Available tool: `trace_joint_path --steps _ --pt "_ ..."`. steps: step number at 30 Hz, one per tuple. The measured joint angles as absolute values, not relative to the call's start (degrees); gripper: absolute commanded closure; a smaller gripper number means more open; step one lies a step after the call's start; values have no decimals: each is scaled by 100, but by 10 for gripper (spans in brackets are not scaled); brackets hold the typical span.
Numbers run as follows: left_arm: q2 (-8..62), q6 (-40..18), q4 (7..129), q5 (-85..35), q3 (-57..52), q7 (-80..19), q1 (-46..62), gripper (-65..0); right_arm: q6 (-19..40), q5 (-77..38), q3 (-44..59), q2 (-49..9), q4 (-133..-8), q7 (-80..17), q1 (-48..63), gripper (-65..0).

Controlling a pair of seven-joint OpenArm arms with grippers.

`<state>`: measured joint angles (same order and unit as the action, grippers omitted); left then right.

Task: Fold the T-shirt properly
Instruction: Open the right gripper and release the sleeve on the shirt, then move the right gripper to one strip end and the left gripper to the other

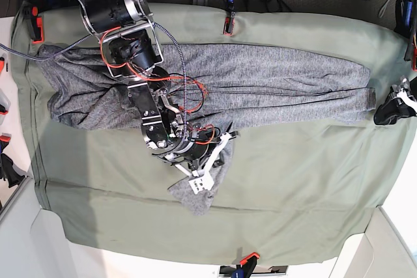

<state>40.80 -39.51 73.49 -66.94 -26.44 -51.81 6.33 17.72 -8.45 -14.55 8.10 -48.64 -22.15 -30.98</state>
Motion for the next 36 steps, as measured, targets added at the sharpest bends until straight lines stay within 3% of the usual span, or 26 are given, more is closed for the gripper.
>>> trace_joint_path --steps 4,10,13,15,20,26,31,36 --pt "4080 -3951 7349 -6707 -2644 -5162 628 -226 3065 -1496 -1789 827 -4875 -2589 -3100 0" --pt "4080 -3951 7349 -6816 -2644 -5162 617 -227 3129 -2235 -2213 825 -4877 -2746 -2998 0" --pt "4080 -3951 7349 -6818 -2644 -5162 617 -249 3129 -2333 -2187 794 -4989 -2759 -2873 -228" --pt "4077 -3948 7349 -6816 -2644 -5127 620 -306 3129 -2285 -2128 788 -5190 -2786 -2840 -308" --pt "4088 -3948 7522 -6676 -2399 -4687 620 -334 3129 -2222 -1820 794 -6228 -2860 -2840 -310" --pt "4018 -3948 7994 -5594 -1284 -4051 222 -334 3140 -2174 -1153 812 -7863 -3828 -2563 -310" --pt "3544 -3948 7992 -4521 -491 -3507 -620 -334 3109 -2093 -362 709 -9303 -4193 -2106 -310" --pt "2917 -3870 7752 -3531 397 -3389 -1330 -334 3046 -2126 370 172 -10130 -4392 -1518 -310"
